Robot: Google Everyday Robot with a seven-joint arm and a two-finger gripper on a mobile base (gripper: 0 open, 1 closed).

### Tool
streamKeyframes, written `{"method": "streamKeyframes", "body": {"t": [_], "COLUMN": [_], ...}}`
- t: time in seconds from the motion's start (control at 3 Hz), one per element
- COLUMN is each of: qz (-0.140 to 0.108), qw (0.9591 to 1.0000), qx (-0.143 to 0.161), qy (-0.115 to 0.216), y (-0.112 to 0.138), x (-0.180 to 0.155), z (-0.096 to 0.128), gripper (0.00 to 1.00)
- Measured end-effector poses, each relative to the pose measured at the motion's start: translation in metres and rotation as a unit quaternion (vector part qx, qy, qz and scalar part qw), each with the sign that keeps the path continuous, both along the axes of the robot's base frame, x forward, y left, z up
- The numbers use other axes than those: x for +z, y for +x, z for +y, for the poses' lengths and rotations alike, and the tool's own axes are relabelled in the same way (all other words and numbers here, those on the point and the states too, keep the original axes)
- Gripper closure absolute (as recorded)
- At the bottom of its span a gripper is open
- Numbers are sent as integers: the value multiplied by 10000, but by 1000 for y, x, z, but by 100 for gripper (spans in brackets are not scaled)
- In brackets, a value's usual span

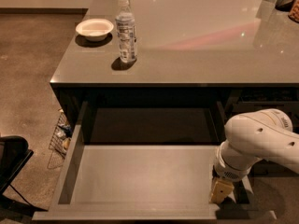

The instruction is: Open top drawer

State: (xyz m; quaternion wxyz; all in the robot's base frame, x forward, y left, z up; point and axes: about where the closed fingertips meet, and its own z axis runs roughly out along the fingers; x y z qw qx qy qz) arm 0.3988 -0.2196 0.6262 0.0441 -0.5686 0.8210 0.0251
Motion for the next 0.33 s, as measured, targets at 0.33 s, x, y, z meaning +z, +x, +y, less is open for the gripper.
{"method": "streamKeyframes", "body": {"t": [0.33], "qz": [0], "qw": [10000], "qx": [0], "qy": [0], "y": [0], "x": [0], "z": [0], "gripper": [0]}}
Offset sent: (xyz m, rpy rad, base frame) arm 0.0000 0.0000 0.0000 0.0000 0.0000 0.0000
